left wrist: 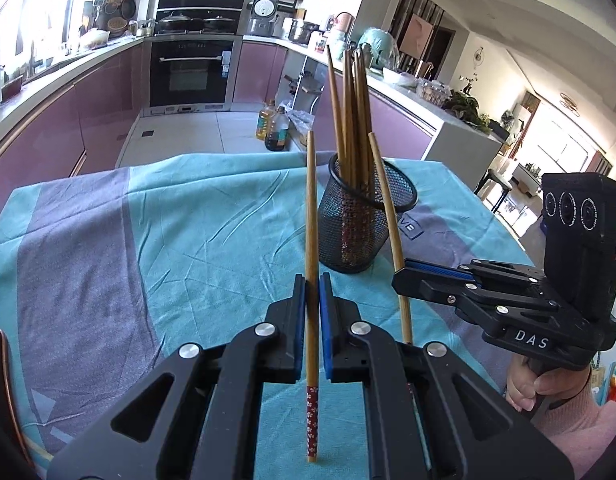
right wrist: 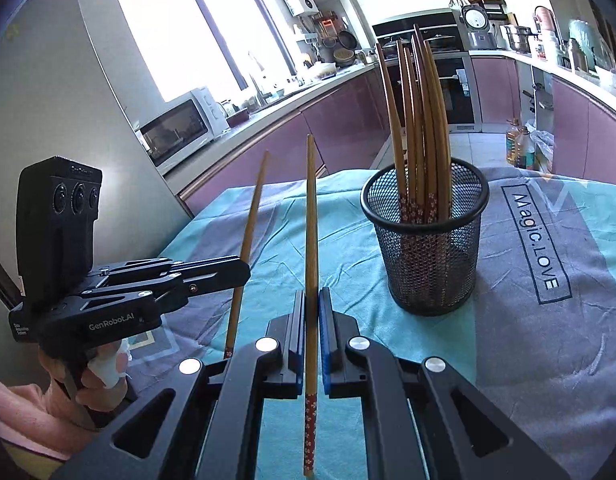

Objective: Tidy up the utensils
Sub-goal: 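Lift both held chopsticks upright off the cloth toward the mesh cup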

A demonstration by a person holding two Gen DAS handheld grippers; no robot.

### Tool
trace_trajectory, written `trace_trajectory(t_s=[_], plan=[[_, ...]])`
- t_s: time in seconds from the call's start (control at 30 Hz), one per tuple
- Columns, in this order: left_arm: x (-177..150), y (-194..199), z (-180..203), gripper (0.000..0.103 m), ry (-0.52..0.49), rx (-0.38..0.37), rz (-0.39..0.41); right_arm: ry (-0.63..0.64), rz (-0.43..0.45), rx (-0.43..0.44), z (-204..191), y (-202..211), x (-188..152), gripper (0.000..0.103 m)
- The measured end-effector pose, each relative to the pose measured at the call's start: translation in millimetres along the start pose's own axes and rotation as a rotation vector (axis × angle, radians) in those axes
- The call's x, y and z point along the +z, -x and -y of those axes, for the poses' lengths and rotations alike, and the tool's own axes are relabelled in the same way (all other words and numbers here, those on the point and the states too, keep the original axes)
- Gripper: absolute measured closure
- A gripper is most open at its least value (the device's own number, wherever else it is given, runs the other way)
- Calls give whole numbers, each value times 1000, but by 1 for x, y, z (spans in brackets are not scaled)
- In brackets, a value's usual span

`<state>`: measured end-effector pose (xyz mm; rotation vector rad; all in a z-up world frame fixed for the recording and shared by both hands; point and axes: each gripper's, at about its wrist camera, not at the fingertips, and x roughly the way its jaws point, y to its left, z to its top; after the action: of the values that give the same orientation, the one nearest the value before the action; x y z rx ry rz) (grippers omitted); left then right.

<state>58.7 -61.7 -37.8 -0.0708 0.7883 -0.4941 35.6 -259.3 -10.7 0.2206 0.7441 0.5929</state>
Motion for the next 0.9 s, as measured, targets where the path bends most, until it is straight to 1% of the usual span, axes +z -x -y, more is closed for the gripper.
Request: trace_trajectory(t_s=[0.47,0.9], plan=[[8,17,7,96,-8,-47,44,6,52,14,0,15,7,97],[14,19,5,96,-14,-74,68,16,95,9,0,28,12,97]])
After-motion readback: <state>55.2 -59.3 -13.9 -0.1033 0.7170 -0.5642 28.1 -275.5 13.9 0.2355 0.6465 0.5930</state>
